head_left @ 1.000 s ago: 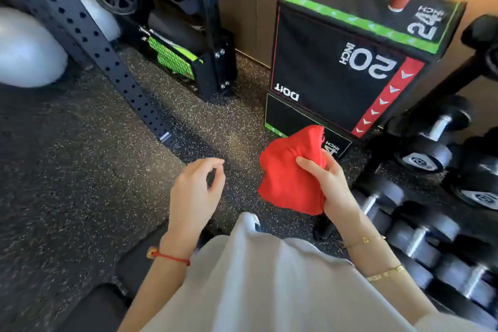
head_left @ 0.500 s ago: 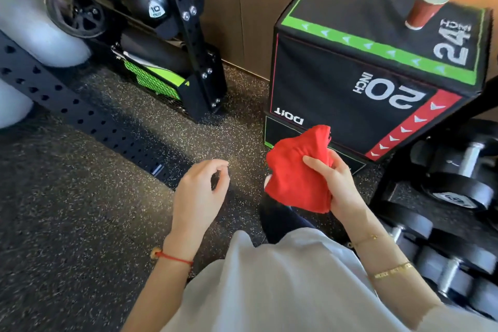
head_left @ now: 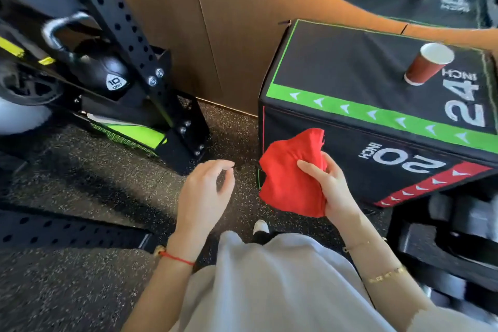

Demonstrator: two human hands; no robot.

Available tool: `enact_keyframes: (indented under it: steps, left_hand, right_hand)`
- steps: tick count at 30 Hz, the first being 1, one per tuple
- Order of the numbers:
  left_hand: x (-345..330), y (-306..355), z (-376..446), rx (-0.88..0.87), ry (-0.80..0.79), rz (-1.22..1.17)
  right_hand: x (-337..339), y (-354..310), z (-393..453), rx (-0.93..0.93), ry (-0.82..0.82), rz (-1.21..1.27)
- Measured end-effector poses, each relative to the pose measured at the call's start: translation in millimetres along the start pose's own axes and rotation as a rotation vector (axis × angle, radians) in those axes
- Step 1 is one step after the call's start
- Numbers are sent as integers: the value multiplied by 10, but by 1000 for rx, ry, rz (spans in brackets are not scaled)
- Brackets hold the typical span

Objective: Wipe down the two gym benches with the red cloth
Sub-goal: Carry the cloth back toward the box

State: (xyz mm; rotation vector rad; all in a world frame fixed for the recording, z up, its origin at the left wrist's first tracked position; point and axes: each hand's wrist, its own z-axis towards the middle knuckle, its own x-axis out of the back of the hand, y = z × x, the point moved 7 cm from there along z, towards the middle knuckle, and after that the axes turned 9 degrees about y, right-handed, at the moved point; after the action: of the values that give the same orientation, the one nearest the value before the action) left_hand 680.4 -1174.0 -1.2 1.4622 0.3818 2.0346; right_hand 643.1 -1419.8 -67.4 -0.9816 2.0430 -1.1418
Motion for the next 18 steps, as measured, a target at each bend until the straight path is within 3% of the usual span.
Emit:
enact_keyframes:
  steps: [10, 18]
  left_hand:
    - [-606, 132, 1504, -156, -97, -67]
    - [-1278, 362, 2250, -280, -228, -159]
  right_hand:
    - [-90, -759, 1173, 60, 201, 83]
    - [-36, -1196, 2060, 133, 314, 5]
